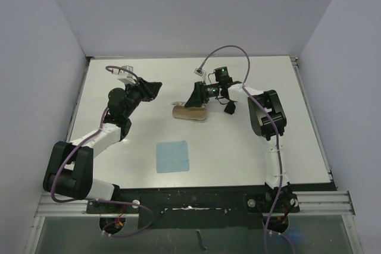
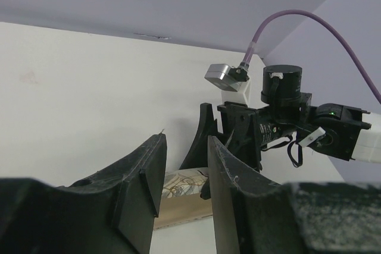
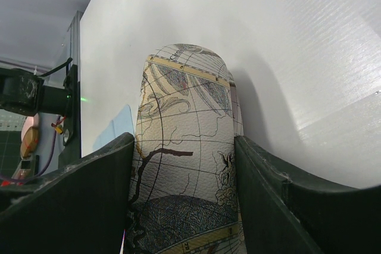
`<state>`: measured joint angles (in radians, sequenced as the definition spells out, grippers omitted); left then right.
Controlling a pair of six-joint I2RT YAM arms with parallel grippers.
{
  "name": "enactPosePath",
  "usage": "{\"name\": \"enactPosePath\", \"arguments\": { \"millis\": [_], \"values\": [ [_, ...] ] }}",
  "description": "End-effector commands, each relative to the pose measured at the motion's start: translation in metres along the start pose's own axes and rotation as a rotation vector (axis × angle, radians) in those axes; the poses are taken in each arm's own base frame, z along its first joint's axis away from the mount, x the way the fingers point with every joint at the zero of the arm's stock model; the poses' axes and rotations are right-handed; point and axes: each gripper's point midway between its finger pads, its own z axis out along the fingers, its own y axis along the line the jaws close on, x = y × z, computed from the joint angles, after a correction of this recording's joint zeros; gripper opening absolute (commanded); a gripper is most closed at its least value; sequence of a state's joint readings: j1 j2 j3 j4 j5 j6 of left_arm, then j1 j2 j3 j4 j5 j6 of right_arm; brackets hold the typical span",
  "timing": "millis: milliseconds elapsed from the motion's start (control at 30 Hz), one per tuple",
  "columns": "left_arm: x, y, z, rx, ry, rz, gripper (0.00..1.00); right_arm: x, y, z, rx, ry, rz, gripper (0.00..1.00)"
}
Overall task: Organize the sunglasses
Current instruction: Place the sunglasses case at the center of the board.
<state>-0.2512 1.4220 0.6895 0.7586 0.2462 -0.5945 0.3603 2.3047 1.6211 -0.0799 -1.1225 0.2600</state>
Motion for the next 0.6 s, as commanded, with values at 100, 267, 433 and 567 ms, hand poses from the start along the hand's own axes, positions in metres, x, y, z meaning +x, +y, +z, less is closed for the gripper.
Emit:
{"name": "enactPosePath", "arguments": {
  "millis": [100,267,433,567],
  "values": [
    [-0.0081,-0.0087,0.0004,0.042,-0.023,0.002,0.33,-0.0172,0.007,0.0009,-0.009,-0.008,-0.081,0.27],
    [-0.0083,-0.009,0.0008,0.044,-0.023,0.001,0.33,-0.0187,0.0076,0.0003,-0.011,-0.01,-0.088,0.38],
    [-0.008,-0.0085,0.0,0.042,-0.023,0.002,0.33,-0.0184,0.0067,0.0005,-0.013,-0.01,-0.084,0.54],
    [-0.0086,-0.0089,-0.0004,0.044,-0.026,0.003,0.33,-0.0176,0.0072,0.0003,-0.014,-0.01,-0.089,0.59]
  ]
}}
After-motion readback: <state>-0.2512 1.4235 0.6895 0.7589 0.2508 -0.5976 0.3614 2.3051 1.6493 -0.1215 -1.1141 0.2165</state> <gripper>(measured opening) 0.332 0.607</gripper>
